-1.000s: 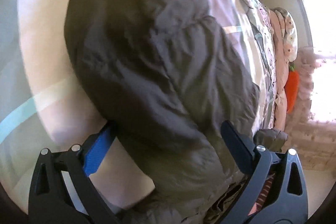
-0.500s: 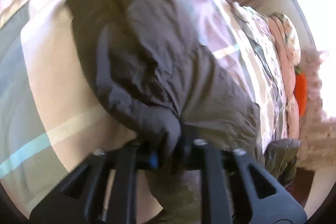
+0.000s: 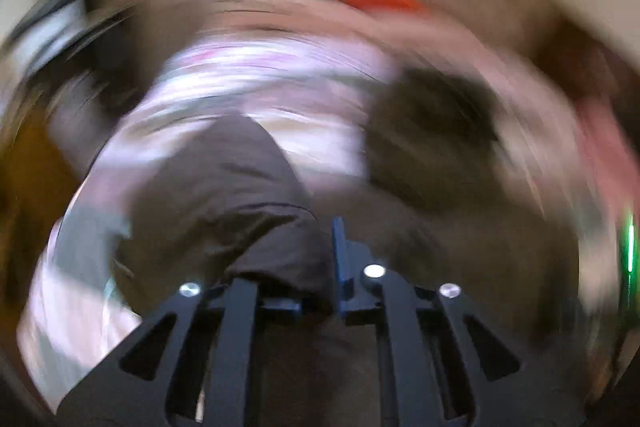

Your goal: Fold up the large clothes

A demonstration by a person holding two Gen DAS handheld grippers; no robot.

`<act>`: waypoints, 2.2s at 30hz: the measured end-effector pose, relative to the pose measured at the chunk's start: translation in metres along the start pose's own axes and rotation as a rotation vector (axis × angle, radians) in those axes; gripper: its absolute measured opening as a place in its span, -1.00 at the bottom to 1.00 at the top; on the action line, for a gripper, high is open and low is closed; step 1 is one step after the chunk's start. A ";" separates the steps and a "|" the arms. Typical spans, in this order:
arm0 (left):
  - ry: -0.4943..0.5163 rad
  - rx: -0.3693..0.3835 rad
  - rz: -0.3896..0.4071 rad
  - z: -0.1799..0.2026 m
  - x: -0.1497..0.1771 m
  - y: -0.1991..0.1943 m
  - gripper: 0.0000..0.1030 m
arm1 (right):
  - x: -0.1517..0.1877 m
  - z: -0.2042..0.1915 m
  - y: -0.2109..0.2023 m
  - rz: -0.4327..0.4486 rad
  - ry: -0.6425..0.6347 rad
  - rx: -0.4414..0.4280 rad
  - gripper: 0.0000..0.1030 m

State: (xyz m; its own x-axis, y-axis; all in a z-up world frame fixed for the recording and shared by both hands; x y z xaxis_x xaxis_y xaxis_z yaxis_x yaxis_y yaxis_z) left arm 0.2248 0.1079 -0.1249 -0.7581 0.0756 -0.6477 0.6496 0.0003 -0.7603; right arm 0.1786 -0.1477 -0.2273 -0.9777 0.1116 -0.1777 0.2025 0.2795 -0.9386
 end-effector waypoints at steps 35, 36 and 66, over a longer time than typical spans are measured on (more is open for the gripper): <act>-0.742 0.431 -0.188 -0.009 0.009 0.103 -0.20 | -0.007 0.023 -0.008 0.003 0.105 -0.037 0.85; -0.689 0.454 -0.169 0.003 0.001 0.098 -0.27 | -0.007 0.024 -0.009 0.003 0.110 -0.039 0.85; -0.382 0.084 -0.503 -0.006 0.090 0.100 0.77 | -0.015 -0.038 0.004 0.103 -0.044 -0.135 -0.76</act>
State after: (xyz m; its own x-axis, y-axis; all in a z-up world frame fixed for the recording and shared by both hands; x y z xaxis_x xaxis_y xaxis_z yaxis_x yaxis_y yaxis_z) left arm 0.2224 0.1207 -0.2590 -0.9462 -0.2747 -0.1710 0.2143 -0.1360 -0.9673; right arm 0.1958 -0.1121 -0.2172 -0.9524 0.1048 -0.2862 0.3040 0.3949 -0.8670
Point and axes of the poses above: each gripper's, at about its wrist camera, not at the fingertips, and y roughly the way its jaws point, z to its right, x to its underside, the point moved 10 cm from there along y, roughly the way its jaws point, and after that the axes turned 1 degree about -x, right-handed, at the moved point
